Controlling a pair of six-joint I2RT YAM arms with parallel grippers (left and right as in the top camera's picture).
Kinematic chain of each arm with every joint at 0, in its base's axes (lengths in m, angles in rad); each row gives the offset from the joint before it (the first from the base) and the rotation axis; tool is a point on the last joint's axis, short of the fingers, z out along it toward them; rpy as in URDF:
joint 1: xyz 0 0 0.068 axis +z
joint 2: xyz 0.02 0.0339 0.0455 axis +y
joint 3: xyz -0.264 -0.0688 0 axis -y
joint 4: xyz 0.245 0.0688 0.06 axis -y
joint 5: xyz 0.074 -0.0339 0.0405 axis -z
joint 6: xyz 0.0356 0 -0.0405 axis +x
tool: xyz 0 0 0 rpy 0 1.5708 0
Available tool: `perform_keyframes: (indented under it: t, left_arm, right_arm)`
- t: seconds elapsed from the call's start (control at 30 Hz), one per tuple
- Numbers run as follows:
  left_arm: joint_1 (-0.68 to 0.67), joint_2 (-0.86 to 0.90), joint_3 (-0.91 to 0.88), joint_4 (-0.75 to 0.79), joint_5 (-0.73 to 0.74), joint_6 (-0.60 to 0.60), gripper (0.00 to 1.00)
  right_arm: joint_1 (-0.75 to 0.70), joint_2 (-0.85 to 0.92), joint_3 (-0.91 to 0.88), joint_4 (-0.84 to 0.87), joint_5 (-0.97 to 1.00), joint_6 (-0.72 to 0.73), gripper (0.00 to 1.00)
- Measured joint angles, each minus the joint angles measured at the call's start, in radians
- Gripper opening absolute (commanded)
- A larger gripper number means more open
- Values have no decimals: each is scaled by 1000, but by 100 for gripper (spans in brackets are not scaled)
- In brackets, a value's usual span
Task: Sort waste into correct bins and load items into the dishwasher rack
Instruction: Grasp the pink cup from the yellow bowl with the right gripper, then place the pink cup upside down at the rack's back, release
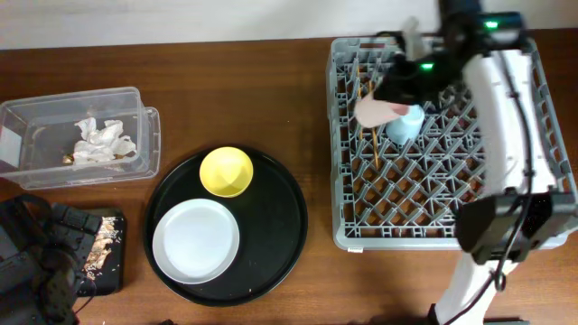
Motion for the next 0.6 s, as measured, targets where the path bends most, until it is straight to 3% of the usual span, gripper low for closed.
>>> perform_keyframes:
  t: [0.17, 0.3, 0.37, 0.43, 0.6]
  left_arm:
    - [0, 0, 0, 2, 0, 0, 99]
    - [0, 0, 0, 1, 0, 0, 100]
    - [0, 0, 0, 0, 0, 0, 99]
    - [0, 0, 0, 0, 0, 0, 100]
    - [0, 0, 0, 0, 0, 0, 99]
  right_arm:
    - [-181, 3, -217, 422, -425, -119, 4]
    - [-200, 58, -340, 902, -590, 100, 4]
    - [-199, 138, -353, 1125, -621, 315, 4]
    - [-199, 191, -358, 1214, -626, 458, 4]
    - [-199, 259, -358, 1219, -600, 588, 6]
